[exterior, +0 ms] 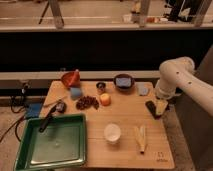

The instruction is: Wipe tray with eraser

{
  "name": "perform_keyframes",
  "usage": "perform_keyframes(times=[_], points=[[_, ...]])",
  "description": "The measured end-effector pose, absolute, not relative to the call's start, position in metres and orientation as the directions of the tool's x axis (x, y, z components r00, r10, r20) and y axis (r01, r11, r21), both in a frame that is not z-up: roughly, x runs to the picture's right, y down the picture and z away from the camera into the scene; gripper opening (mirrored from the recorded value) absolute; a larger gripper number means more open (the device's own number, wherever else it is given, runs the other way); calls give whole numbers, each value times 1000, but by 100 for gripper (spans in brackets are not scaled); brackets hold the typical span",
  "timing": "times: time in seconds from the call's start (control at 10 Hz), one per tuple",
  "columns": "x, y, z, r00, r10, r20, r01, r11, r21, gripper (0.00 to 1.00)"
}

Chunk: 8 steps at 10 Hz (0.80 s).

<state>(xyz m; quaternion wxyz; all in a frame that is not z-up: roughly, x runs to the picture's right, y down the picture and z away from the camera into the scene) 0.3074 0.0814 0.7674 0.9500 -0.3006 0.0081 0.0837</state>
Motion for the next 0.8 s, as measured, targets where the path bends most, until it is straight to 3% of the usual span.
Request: perform_keyframes(times=[0.8], points=[[353,102,815,919,367,-147,-386,750,-538,80]])
